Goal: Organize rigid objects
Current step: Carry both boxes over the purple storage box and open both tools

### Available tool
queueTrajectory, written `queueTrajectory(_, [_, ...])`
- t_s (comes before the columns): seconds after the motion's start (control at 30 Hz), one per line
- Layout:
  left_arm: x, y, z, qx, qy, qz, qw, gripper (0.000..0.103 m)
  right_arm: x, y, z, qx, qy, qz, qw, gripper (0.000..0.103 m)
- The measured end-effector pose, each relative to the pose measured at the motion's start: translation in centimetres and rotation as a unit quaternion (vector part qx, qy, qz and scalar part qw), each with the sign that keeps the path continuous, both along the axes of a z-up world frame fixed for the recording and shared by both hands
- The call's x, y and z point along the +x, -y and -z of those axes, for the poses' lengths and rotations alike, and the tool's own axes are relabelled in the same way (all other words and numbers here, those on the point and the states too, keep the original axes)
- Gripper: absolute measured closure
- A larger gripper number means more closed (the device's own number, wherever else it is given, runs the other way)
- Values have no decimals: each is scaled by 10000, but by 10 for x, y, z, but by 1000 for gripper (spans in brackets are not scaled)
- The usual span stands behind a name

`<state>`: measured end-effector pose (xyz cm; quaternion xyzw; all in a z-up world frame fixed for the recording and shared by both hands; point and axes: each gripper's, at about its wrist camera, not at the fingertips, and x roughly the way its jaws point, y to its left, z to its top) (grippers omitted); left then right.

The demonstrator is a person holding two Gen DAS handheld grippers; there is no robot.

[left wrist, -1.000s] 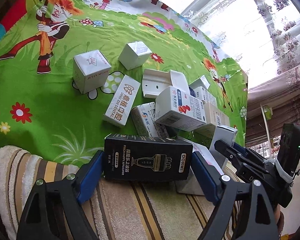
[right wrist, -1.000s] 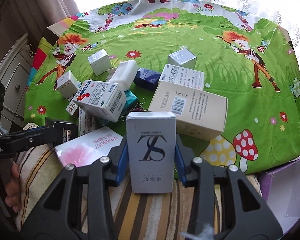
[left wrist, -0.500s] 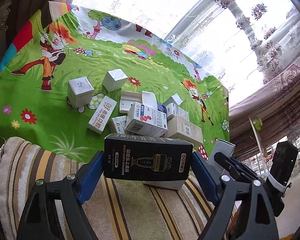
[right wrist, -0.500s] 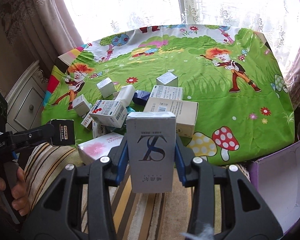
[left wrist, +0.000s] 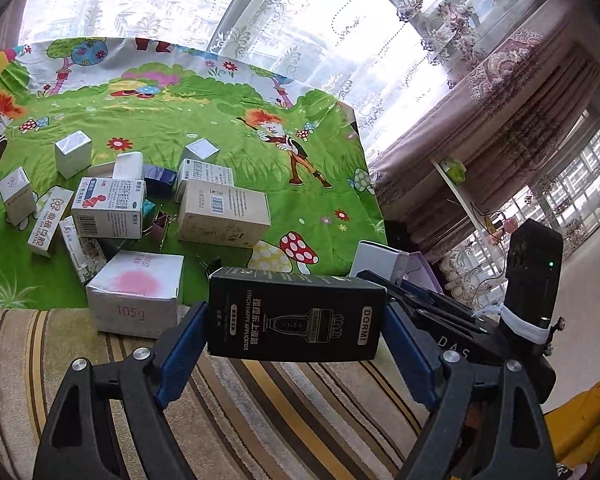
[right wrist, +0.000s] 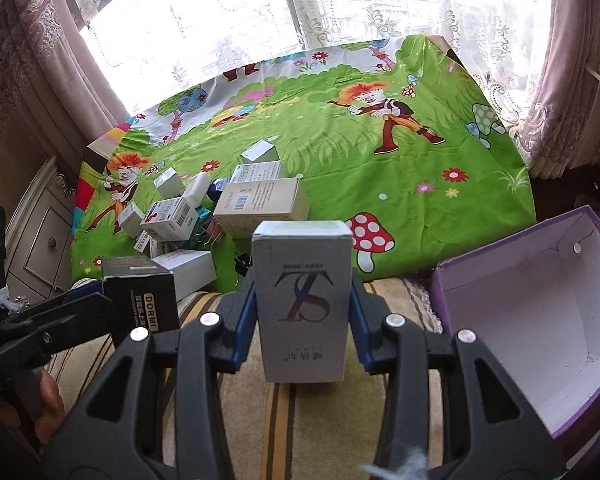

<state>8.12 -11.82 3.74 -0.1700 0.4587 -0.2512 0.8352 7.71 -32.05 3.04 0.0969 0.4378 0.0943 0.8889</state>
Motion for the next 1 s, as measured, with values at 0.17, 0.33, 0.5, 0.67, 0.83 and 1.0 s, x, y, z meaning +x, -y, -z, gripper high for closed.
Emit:
queueTrajectory(0.17, [-1, 36, 0, -67, -97, 399, 9991, 17, -10, 28, -3, 115, 108, 229, 9996, 58])
queueTrajectory(0.33, [-6, 66, 1, -17, -149, 684, 9975, 17, -23, 65, -1, 31, 131, 602, 9981, 58])
queueTrajectory(0.5, [-10, 98, 0, -17, -206, 1057, 9942, 17, -35, 104, -3, -180, 177, 1101, 9936, 58])
queueTrajectory(0.67, [-14, 124, 0, -5, -256, 1314, 9910, 17, -44, 129, -9, -490, 258, 1475, 9875, 58])
queueTrajectory(0.83, [-20, 149, 0, 119, -235, 1581, 9871, 14, -50, 144, -14, -574, 307, 1730, 9828, 56])
queueTrajectory(1.0, [-36, 159, -10, 437, 418, 1774, 9823, 6, -60, 153, -24, -728, 621, 2093, 9732, 13])
